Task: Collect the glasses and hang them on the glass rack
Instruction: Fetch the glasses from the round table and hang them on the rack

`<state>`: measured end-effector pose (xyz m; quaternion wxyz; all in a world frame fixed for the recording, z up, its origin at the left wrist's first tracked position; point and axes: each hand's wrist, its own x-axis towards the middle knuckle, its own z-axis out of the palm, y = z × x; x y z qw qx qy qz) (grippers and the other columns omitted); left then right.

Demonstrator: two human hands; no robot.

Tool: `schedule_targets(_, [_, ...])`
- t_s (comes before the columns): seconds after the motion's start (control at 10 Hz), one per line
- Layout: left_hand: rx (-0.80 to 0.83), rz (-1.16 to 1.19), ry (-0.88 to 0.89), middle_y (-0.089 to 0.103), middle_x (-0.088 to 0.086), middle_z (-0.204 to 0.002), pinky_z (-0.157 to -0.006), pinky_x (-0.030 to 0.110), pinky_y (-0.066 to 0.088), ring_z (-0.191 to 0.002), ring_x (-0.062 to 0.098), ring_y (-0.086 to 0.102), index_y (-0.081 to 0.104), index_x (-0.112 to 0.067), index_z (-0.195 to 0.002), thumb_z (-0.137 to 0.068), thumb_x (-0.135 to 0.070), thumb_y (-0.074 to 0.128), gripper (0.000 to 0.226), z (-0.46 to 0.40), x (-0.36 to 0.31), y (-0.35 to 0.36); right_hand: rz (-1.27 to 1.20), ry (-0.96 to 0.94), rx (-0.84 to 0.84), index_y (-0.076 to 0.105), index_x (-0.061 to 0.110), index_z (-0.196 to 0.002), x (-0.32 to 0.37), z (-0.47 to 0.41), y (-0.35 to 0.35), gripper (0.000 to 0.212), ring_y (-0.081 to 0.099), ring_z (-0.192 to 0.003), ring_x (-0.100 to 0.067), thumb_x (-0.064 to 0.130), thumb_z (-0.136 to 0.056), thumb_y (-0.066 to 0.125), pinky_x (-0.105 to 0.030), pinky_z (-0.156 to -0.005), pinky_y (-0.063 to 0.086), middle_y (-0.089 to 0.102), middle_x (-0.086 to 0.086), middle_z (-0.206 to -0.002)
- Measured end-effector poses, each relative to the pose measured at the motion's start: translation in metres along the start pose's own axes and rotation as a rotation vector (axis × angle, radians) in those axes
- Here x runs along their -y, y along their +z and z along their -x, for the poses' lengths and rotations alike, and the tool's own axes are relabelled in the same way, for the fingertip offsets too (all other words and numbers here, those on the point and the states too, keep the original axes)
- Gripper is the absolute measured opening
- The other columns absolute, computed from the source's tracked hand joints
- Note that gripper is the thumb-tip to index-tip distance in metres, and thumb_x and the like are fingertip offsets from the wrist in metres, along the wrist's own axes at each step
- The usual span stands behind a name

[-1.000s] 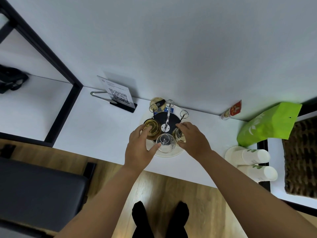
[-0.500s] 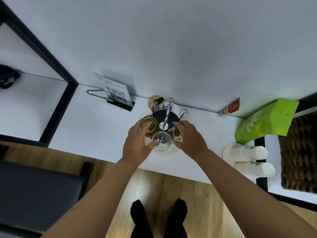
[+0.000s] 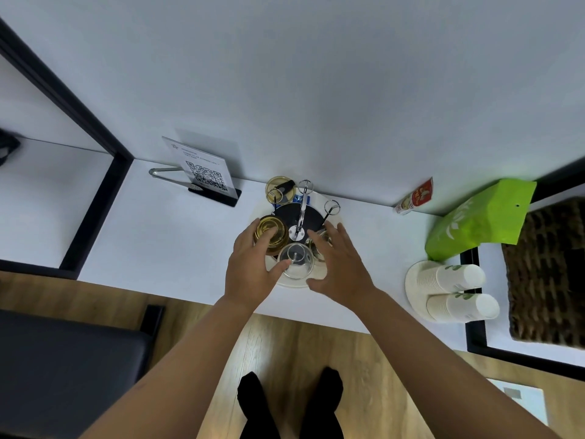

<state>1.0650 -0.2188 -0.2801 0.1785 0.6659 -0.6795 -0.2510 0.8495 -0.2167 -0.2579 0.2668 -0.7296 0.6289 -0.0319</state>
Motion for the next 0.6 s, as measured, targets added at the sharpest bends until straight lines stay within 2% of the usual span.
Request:
schedule_targets(0.1, [0.006, 0.004, -0.005, 0.029, -0.003, -0.165, -0.105, 0.041, 0.047, -0.148, 0.020, 0.030, 0.048, -0.033, -0.149, -0.087, -0.061, 0.071, 0.072, 0.0002, 0.0009, 0.0027, 0.027, 0.022, 0.014, 0.021, 0.031, -0.166, 0.0020, 0.0017, 0.0050, 0.113, -0.011, -0.162, -0.029, 0.057, -0.077, 0.085, -0.057, -0.126, 0.015, 0.002, -0.005, -0.177])
schedule_targets(0.2, [0.008, -0.011, -0.008, 0.029, -0.003, -0.165, -0.104, 0.042, 0.048, -0.147, 0.020, 0.031, 0.048, -0.033, -0.149, -0.087, -0.063, 0.070, 0.072, -0.0002, 0.0011, 0.0033, 0.052, 0.030, 0.015, 0.021, 0.032, -0.167, 0.0016, 0.0006, 0.0045, 0.115, -0.013, -0.162, -0.030, 0.066, -0.076, 0.082, -0.060, -0.126, 0.012, 0.000, -0.004, -0.177])
schedule_targets(0.6, [0.018, 0.005, 0.022, 0.025, -0.004, -0.167, -0.108, 0.044, 0.046, -0.150, 0.022, 0.028, 0.046, -0.034, -0.151, -0.087, -0.069, 0.064, 0.075, 0.0026, 0.0017, -0.0014, 0.060, 0.037, 0.011, 0.025, 0.031, -0.166, 0.0023, -0.0005, 0.0049, 0.112, -0.018, -0.161, -0.028, 0.067, -0.077, 0.082, -0.064, -0.124, 0.013, -0.007, -0.002, -0.177])
